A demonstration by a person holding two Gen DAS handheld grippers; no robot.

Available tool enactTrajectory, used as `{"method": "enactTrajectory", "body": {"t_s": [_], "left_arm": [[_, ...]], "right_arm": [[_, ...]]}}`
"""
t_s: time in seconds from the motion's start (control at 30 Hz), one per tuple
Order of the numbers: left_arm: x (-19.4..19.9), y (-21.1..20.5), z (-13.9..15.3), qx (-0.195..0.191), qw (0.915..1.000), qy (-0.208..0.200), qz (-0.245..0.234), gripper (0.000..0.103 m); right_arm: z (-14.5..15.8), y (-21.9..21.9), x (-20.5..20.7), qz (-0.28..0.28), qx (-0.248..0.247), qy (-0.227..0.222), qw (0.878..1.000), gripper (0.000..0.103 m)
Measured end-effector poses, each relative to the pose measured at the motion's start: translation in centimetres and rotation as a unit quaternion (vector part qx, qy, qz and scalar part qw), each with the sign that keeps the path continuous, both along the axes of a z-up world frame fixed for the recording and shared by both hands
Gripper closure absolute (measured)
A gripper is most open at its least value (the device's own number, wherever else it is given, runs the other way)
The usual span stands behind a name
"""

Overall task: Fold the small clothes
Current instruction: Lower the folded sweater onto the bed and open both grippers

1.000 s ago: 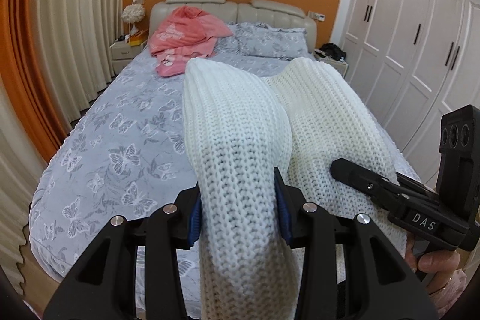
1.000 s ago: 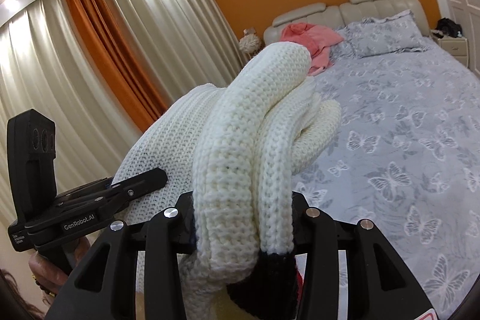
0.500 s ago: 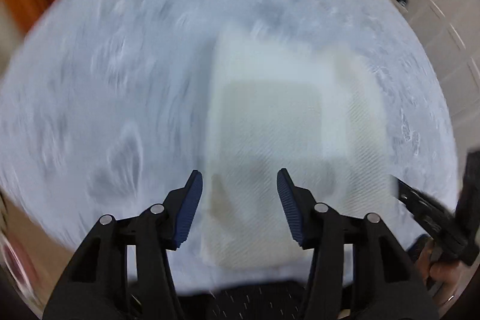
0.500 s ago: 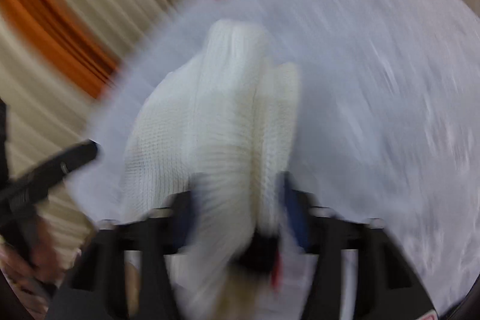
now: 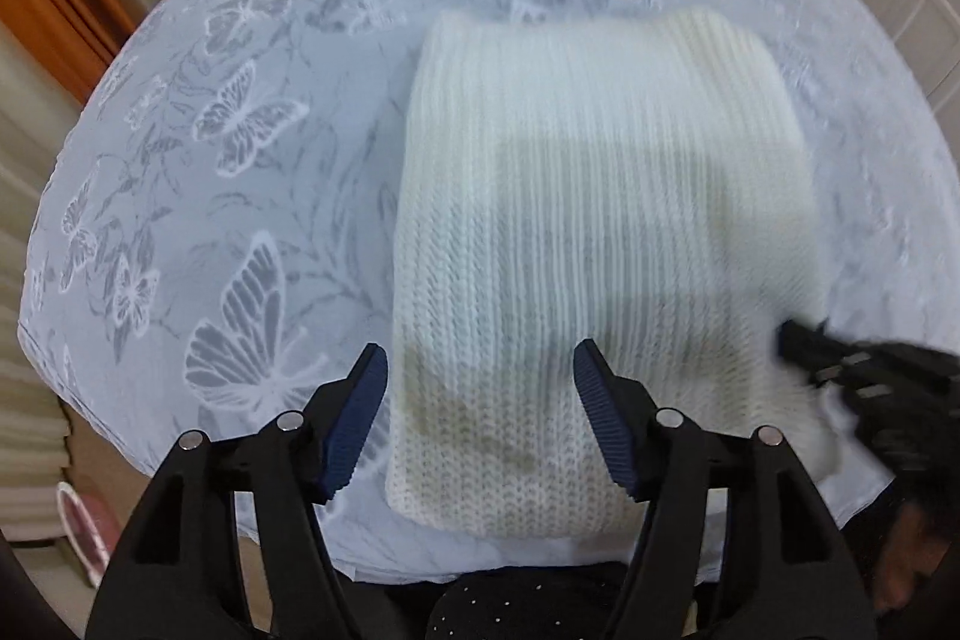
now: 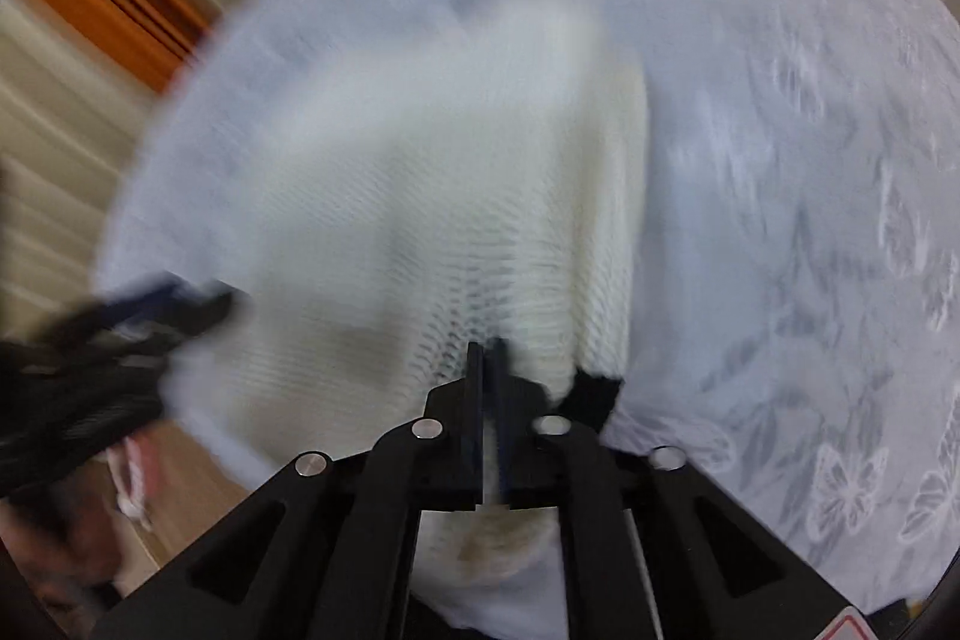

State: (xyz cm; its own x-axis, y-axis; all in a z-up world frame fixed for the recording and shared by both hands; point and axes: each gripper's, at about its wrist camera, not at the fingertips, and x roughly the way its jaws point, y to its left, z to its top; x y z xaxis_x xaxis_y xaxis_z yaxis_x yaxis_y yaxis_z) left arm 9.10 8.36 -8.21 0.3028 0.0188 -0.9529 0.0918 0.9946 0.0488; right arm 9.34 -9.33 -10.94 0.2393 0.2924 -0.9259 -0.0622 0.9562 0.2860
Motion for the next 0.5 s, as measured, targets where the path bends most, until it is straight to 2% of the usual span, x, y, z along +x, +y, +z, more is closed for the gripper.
{"method": "enactTrajectory", "body": {"t_s": [0.07,0.17,0.23,0.3,0.37,0.43,0.5], "left_arm": [[-0.3,0.0,0.0,-0.003,1.0,-0.002,0.002,0.041],[-0.5,-0.4,-0.3,0.0,1.0,0.002,-0.002,0.041],[-0.7,-0.8,-0.2,0.003,1.0,0.002,-0.006,0.041],[-1.2,-0.9,0.5,0.006,0.9999,-0.006,-0.008,0.041],[-1.5,-0.9,1.0,0.011,0.9998,-0.014,-0.009,0.041],[-1.8,-0.9,1.4,0.009,0.9998,-0.017,-0.008,0.041],[-2.0,-0.9,1.8,0.005,0.9998,-0.018,-0.007,0.04]], "right_arm": [[1.2,-0.3,-0.5,-0.021,0.025,-0.005,0.999,0.103],[4.1,-0.4,-1.9,-0.03,0.036,-0.039,0.998,0.098],[3.9,-0.1,-2.3,-0.017,0.018,-0.034,0.999,0.099],[1.8,0.2,-2.2,0.002,-0.034,-0.008,0.999,0.103],[1.7,-0.4,-2.5,-0.013,-0.017,0.004,1.0,0.103],[3.6,-0.8,-3.4,-0.025,0.02,-0.016,0.999,0.101],[4.4,-0.2,-3.9,-0.003,0.006,-0.033,0.999,0.1]]}}
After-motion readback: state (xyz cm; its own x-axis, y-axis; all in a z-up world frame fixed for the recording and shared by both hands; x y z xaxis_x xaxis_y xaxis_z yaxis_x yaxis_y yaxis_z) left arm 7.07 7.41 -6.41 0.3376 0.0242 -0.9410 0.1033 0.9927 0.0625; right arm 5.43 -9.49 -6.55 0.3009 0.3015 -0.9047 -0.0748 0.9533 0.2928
